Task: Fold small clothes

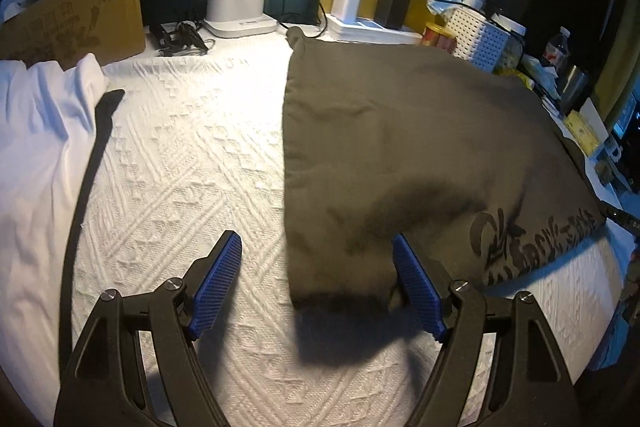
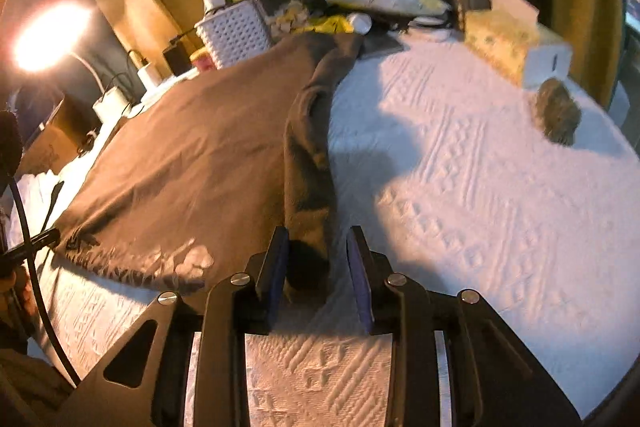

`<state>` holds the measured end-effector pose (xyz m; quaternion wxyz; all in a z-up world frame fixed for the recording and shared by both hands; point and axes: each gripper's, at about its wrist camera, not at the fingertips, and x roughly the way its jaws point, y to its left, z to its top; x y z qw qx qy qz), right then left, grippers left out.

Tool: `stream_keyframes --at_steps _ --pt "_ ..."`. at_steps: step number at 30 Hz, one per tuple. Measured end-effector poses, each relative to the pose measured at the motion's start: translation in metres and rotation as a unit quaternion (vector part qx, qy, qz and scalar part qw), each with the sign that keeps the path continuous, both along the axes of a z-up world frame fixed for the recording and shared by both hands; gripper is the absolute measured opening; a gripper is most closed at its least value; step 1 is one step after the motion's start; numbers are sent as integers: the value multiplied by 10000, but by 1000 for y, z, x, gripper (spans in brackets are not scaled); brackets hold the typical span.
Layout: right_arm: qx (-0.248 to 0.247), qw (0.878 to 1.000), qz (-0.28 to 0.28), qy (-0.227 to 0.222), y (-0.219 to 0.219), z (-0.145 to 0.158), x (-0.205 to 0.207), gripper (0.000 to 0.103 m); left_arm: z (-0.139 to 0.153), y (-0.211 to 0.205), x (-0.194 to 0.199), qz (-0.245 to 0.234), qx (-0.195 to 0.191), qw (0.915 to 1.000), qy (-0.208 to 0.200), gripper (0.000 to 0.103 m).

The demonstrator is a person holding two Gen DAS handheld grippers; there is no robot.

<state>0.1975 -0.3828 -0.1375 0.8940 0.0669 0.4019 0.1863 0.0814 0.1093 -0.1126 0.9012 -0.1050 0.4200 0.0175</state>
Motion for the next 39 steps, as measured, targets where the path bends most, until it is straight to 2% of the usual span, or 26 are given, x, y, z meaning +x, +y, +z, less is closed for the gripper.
stream_keyframes --at_steps 1,2,3,8,9,10,14,17,22,23,24,25,26,28,31,35,36,37,38,39 --pt "30 10000 42 52 1 -3 0 32 -1 -1 0 -8 25 10000 12 78" --pt "64 9999 94 90 1 -5 0 20 -1 -2 0 -8 54 10000 13 78" --pt "89 9998 128 94 1 -6 0 15 -2 -3 -1 -16 90 10000 5 78" --pt "234 9997 -43 -96 -12 2 -4 11 -3 -4 0 -65 188 9998 22 78" --pt "231 9995 -148 -128 -18 3 -5 11 -3 -5 0 -69 196 9998 25 78" --pt "219 9993 -269 -155 -24 3 -4 6 -3 -5 0 -70 201 9998 28 78" --pt "167 9973 -710 -64 -50 -8 0 2 -4 -5 1 -77 239 9997 40 78" --pt "224 9961 -850 -43 -63 -11 -2 3 -3 -6 1 -108 278 9995 76 78" --pt "479 9960 -747 -80 -64 -6 -4 3 4 0 -4 -88 273 9996 8 77" --pt "543 9962 -679 -39 -62 -7 -4 3 6 1 -5 -91 265 9996 -15 77" --pt "585 9963 -622 -15 -59 -9 -3 4 7 2 -6 -116 245 9996 -30 69" --pt "620 9965 -555 22 -55 -11 -3 8 7 1 -6 -179 236 9996 5 65" --pt "635 9965 -533 74 -52 -13 -2 16 7 0 -6 -218 254 9994 42 61" --pt "696 9961 -527 161 -49 -19 -2 28 4 -5 -7 -359 312 9988 124 57" --pt "807 9952 -543 140 -49 -18 -7 29 -2 -12 -5 -532 301 9977 287 57" --pt "754 9962 -425 131 -49 -14 -13 29 -2 -17 -3 -608 417 9971 206 57" --pt "756 9961 -430 123 -49 -14 -14 29 -2 -18 -2 -623 437 9969 204 55" --pt "796 9958 -440 128 -51 -13 -15 29 -1 -20 -2 -678 475 9964 191 45" --pt "831 9954 -462 135 -52 -13 -16 29 0 -21 -2 -742 479 9959 185 9" --pt "857 9950 -485 137 -53 -12 -17 29 4 -21 -1 -804 395 9958 167 7"
